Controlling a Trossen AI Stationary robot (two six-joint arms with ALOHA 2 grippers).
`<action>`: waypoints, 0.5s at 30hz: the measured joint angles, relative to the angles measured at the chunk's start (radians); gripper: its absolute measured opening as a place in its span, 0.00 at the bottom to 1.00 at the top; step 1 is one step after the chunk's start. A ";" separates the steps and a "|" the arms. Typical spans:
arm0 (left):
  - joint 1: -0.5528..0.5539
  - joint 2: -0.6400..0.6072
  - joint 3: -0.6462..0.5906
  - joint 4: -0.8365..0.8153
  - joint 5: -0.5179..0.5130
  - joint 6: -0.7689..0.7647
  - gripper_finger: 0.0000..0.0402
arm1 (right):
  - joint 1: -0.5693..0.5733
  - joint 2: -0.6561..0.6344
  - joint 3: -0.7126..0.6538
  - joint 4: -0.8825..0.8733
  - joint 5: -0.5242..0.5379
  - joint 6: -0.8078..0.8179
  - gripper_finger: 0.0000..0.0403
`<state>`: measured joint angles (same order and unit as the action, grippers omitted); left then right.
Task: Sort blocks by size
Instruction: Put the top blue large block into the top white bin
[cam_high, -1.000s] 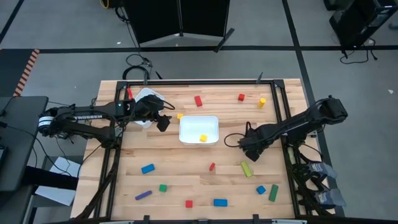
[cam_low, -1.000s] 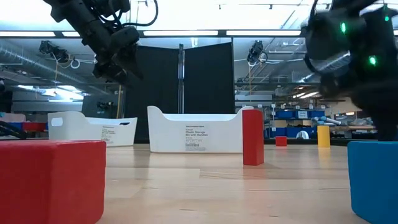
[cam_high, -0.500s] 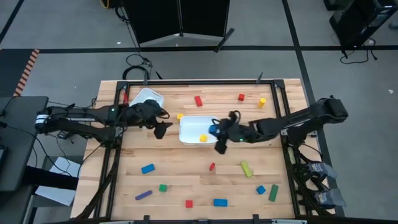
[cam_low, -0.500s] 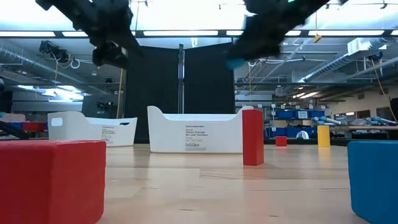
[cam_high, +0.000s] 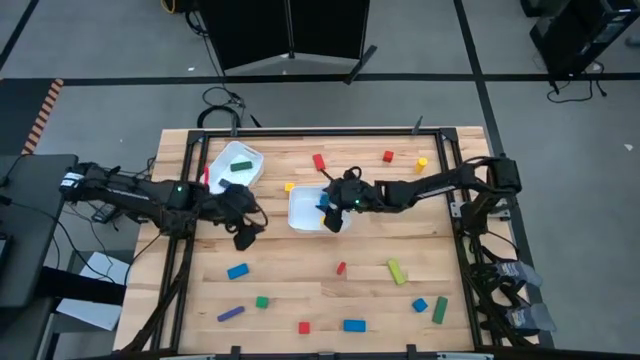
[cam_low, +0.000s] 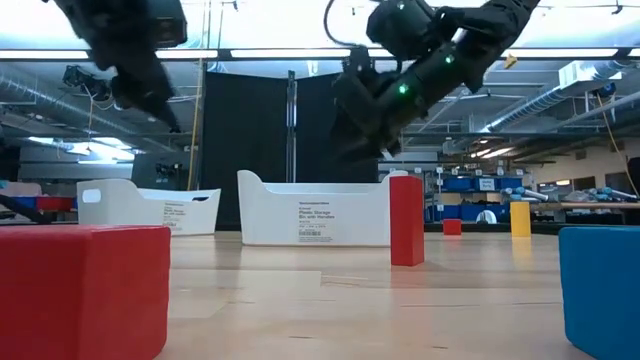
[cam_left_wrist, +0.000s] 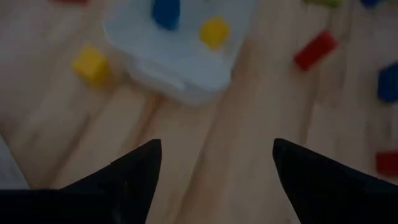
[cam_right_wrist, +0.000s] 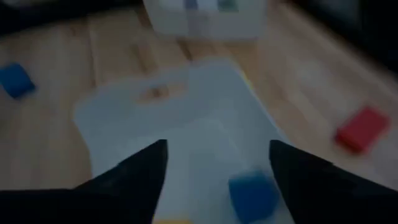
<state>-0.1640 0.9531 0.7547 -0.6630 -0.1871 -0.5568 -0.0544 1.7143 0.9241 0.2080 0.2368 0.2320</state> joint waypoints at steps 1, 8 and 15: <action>-0.015 0.003 0.000 -0.019 0.006 -0.024 0.78 | 0.003 -0.007 0.000 0.022 0.000 -0.017 0.76; -0.157 0.092 0.000 -0.142 0.088 -0.201 0.78 | 0.041 -0.068 0.001 0.115 0.002 -0.129 0.84; -0.289 0.288 0.000 -0.188 0.174 -0.301 0.79 | 0.062 -0.077 0.001 0.113 0.007 -0.122 0.79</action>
<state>-0.4526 1.2413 0.7551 -0.8505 -0.0135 -0.8578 0.0075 1.6375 0.9249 0.3210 0.2440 0.1098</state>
